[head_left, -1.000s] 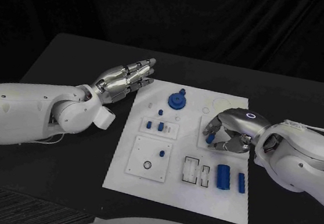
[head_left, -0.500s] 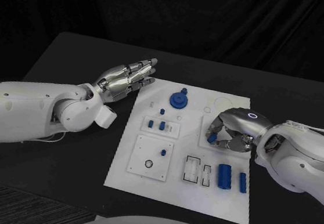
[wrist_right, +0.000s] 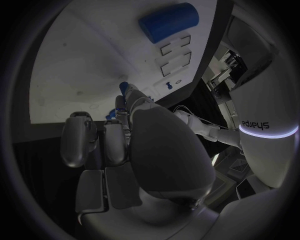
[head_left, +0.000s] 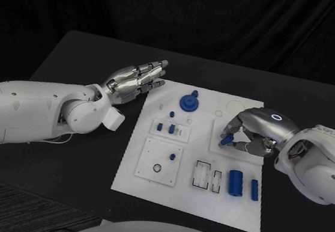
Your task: Assemble the parts on the task board
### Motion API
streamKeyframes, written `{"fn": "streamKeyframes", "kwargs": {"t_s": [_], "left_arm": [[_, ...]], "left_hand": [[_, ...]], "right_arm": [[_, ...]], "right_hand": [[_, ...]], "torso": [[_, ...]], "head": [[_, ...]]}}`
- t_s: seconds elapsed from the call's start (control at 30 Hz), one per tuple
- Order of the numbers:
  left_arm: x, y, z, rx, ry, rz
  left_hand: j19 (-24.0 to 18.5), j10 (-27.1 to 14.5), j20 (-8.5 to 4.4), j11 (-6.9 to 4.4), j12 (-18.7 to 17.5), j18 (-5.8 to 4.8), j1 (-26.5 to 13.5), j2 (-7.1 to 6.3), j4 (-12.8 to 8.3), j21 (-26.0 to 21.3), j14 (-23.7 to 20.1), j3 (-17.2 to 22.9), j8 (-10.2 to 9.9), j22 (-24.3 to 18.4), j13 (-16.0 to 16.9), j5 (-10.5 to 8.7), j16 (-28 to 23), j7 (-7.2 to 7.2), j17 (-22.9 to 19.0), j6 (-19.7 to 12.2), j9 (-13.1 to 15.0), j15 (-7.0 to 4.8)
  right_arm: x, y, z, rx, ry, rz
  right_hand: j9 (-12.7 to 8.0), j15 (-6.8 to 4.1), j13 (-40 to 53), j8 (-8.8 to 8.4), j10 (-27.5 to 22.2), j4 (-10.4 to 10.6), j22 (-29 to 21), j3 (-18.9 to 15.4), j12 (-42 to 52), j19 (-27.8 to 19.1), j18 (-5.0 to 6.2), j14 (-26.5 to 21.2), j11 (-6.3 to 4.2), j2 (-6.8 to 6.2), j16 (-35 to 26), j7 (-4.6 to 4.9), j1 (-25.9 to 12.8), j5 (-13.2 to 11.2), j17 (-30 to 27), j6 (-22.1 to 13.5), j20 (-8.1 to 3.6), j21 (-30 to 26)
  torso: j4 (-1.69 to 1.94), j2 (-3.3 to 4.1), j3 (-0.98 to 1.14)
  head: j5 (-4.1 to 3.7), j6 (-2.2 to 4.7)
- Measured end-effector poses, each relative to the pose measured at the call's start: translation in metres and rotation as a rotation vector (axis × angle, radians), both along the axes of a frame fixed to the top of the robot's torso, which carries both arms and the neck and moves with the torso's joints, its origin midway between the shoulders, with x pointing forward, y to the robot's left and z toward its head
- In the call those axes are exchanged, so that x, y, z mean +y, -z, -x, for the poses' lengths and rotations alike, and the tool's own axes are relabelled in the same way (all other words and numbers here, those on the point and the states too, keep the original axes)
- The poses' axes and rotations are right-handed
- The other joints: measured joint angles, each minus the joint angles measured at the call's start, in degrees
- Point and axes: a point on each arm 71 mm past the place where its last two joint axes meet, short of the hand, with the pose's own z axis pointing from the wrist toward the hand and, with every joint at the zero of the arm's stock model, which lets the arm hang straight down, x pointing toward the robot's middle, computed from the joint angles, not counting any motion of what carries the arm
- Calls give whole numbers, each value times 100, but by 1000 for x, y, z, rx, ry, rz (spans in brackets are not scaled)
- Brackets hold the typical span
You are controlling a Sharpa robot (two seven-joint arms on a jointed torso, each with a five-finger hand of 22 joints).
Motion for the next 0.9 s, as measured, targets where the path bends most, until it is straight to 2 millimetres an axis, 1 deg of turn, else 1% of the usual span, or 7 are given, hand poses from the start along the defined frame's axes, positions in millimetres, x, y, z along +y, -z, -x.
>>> {"fn": "streamKeyframes", "kwargs": {"t_s": [0.2,0.37,0.47,0.6,0.73,0.8,0.9], "left_arm": [[0,0,0,2,0,-2],[-1,1,-1,3,2,-3],[-4,1,-2,3,6,-2],[-6,1,-2,4,10,-1],[-8,1,-2,4,15,2],[-9,1,-1,1,14,4],[-6,0,0,-6,6,6]], "left_hand": [[0,0,0,0,0,0,0,0,0,0,0,0,0,-2,1,0,0,0,1,0,0,0],[0,0,0,0,0,0,0,0,0,0,1,0,0,-2,1,22,0,0,2,0,-1,0],[0,0,0,0,0,0,17,17,0,0,1,0,0,-2,2,22,0,0,2,0,-1,0],[-20,19,20,18,0,-1,26,26,0,0,1,0,0,-2,2,22,0,0,3,0,-1,0],[11,19,51,18,0,-1,19,-42,26,0,0,-74,0,-2,2,90,0,-3,3,-3,-1,40],[11,16,51,15,0,-1,-86,-147,46,0,0,-165,0,-2,2,62,0,-103,3,-98,-6,41],[-5,1,4,-118,0,-1,-216,-205,46,0,0,-209,-46,-1,2,-89,0,-360,4,-276,-37,41]], "right_arm": [[9,-37,5,-61,-28,-22],[29,-49,15,-57,-84,-37],[50,-49,20,-30,-136,-38],[79,-41,29,16,-210,-33],[99,-30,36,48,-266,-22],[110,-25,38,53,-297,-11],[122,-16,41,57,-333,8]], "right_hand": [[0,0,-18,-13,0,0,0,47,0,0,0,0,0,4,22,1,-5,-1,45,-1,0,27],[0,0,-22,-30,-1,-16,-1,94,0,0,0,0,0,10,22,2,-13,-1,65,-1,0,38],[0,0,-25,-36,-1,-24,-1,102,-1,0,0,0,0,9,22,2,-13,-2,65,-2,0,38],[1,0,-24,-59,-24,-31,-1,156,-1,0,0,0,22,9,22,2,-13,1,65,-2,0,38],[1,0,-22,-62,-24,-31,-1,157,-2,0,0,0,22,8,22,3,-13,68,65,-3,0,38],[3,0,-16,-68,-25,-31,-1,157,-2,0,-1,0,21,-16,22,3,-37,74,65,-3,0,38],[15,0,-14,-79,-25,-31,-1,157,-2,0,0,0,22,-31,22,3,-52,76,64,-3,0,38]], "torso": [[-1,3,-4],[-3,4,-7],[-1,6,-8],[-2,13,0],[22,13,7],[41,13,8],[63,15,10]], "head": [[33,44],[41,36],[39,8],[142,-20],[166,-24],[166,-25],[150,-25]]}}
